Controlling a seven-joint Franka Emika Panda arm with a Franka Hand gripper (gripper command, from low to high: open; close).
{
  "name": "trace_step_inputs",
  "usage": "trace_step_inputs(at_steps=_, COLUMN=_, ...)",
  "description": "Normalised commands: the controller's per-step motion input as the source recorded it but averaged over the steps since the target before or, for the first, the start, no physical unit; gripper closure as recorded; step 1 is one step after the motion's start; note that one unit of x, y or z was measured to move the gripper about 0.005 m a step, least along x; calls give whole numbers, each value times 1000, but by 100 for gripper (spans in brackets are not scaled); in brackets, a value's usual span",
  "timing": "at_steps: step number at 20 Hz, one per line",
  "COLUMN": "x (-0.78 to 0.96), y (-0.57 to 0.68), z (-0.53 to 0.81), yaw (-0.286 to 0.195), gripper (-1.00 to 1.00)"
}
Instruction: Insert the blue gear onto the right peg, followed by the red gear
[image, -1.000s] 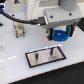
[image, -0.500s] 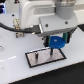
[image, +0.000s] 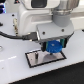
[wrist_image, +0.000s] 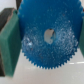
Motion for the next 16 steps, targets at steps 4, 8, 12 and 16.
trace_step_inputs(at_steps=4, x=234, y=-8, z=38, yaw=0, gripper=100)
trace_step_inputs(at_steps=8, x=116, y=26, z=369, yaw=0, gripper=100)
trace_step_inputs(at_steps=12, x=128, y=4, z=140, yaw=0, gripper=100)
trace_step_inputs(at_steps=16, x=117, y=11, z=164, yaw=0, gripper=100)
